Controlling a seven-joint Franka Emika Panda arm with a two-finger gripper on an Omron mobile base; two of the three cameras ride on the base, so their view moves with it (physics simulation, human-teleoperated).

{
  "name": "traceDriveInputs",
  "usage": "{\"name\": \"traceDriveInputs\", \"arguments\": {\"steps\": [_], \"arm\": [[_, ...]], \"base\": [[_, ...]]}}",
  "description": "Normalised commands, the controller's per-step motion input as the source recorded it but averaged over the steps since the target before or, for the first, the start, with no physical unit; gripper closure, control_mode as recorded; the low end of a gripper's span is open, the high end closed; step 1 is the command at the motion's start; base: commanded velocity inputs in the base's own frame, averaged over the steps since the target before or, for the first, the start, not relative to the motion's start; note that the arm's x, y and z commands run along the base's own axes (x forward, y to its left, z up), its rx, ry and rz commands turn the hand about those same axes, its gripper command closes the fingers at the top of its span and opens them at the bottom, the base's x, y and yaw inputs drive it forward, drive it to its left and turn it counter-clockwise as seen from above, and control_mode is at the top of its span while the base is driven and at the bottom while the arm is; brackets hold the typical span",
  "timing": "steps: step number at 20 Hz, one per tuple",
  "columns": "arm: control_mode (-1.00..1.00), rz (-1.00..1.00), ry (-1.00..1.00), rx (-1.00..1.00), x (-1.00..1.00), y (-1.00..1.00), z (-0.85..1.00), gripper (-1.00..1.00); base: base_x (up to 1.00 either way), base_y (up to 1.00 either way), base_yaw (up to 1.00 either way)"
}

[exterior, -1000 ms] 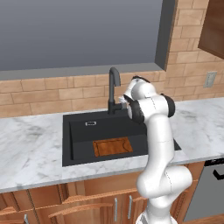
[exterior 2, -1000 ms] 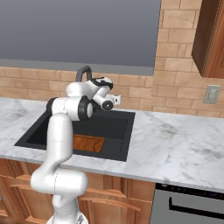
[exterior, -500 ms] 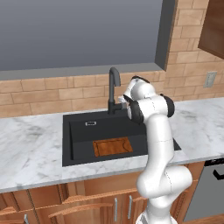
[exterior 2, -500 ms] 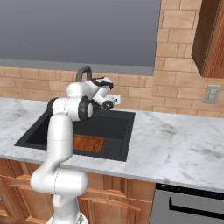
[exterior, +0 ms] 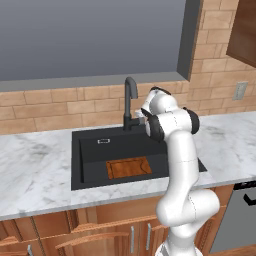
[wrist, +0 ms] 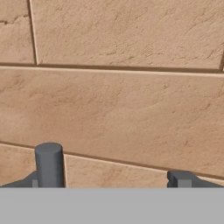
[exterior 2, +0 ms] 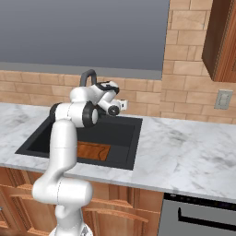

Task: Turn on the sink faucet with hot water and rinse the cutting board for ten seconds, then turn off the faucet. Push the cutting board to reach the water if necessary.

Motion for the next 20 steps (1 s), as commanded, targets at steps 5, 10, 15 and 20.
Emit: {"name": "traceDriveInputs", "arguments": {"steps": [5, 10, 15, 20], "arm": [[-1.00, 0.00, 0.00, 0.00, 0.00, 0.00, 0.00, 1.00], [-1.00, 0.00, 0.00, 0.00, 0.00, 0.00, 0.00, 1.00], [-1.00, 0.00, 0.00, 0.00, 0.00, 0.00, 0.00, 1.00], [-1.00, 0.00, 0.00, 0.00, 0.00, 0.00, 0.00, 1.00]], "base": [[0.00, 0.00, 0.00], [0.00, 0.00, 0.00], [0.00, 0.00, 0.00], [0.00, 0.00, 0.00]]}}
